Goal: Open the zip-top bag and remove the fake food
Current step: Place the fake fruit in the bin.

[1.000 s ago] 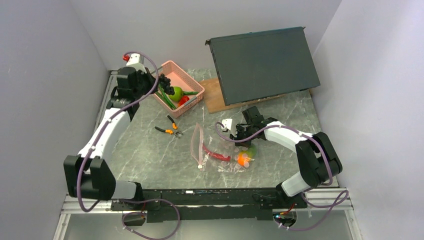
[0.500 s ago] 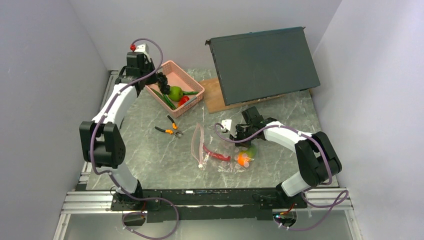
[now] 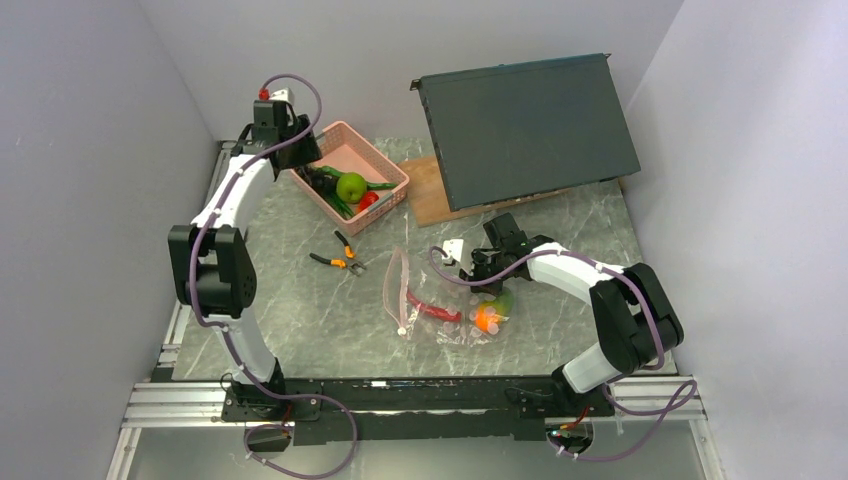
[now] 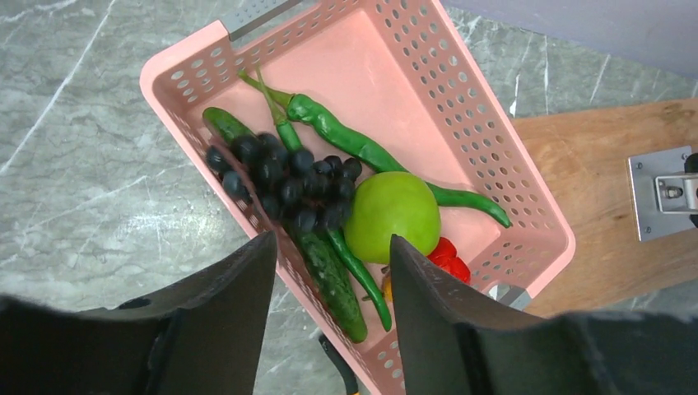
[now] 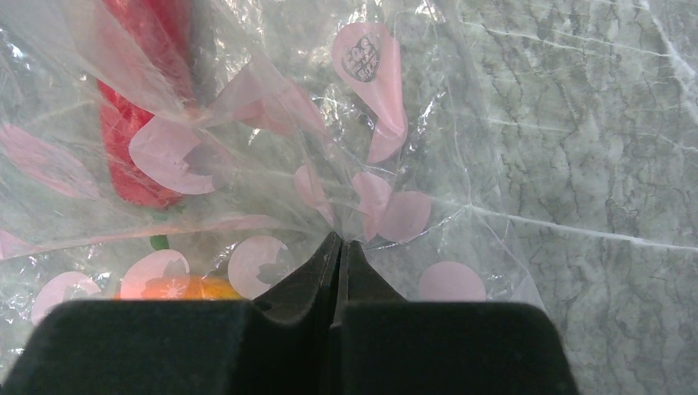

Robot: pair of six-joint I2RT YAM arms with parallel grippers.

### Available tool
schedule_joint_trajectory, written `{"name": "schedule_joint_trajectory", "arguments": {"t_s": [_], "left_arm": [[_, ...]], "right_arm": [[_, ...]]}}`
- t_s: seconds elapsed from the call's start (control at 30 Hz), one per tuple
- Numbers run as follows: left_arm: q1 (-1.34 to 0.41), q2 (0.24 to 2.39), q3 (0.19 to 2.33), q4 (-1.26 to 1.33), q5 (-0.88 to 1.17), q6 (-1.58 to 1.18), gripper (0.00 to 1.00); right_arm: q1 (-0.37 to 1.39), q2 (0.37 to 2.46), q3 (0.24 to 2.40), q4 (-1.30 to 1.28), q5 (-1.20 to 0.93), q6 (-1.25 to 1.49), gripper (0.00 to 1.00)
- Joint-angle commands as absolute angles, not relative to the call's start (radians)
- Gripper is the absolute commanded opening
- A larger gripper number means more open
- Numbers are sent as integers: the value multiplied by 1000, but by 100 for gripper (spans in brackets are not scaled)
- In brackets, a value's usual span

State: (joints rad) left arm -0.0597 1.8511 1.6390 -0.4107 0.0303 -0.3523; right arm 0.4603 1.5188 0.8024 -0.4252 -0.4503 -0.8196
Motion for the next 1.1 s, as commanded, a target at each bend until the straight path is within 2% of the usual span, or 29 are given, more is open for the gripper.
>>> {"name": "schedule_joint_trajectory", "arguments": {"t_s": [0.0,0.23,0.37,0.43,0.5,0.53,0.57,0.77,1.07], "left_arm": [[-53,1844,1697,-407,84,-337,60],[-28,1746,1615,-348,156,-319,67],[-4,1590,1428,-221,197,-330,71],[18,1487,1296,-107,230,-362,77],[49,1388,1166,6,261,-409,87],[61,1344,1110,61,274,-442,96],[77,1308,1053,108,291,-480,99],[193,1200,848,295,564,-668,100],[146,1023,650,209,709,-625,98]], "right_arm": [[463,1519,827,-440,-441,-833,0],[463,1515,825,-440,-439,-836,0],[463,1507,824,-442,-443,-842,0],[463,1501,822,-443,-450,-843,0],[462,1495,821,-443,-456,-845,0],[463,1492,819,-445,-457,-848,0],[463,1488,818,-446,-461,-849,0],[463,1462,811,-445,-471,-858,0],[463,1420,804,-451,-486,-869,5]]}}
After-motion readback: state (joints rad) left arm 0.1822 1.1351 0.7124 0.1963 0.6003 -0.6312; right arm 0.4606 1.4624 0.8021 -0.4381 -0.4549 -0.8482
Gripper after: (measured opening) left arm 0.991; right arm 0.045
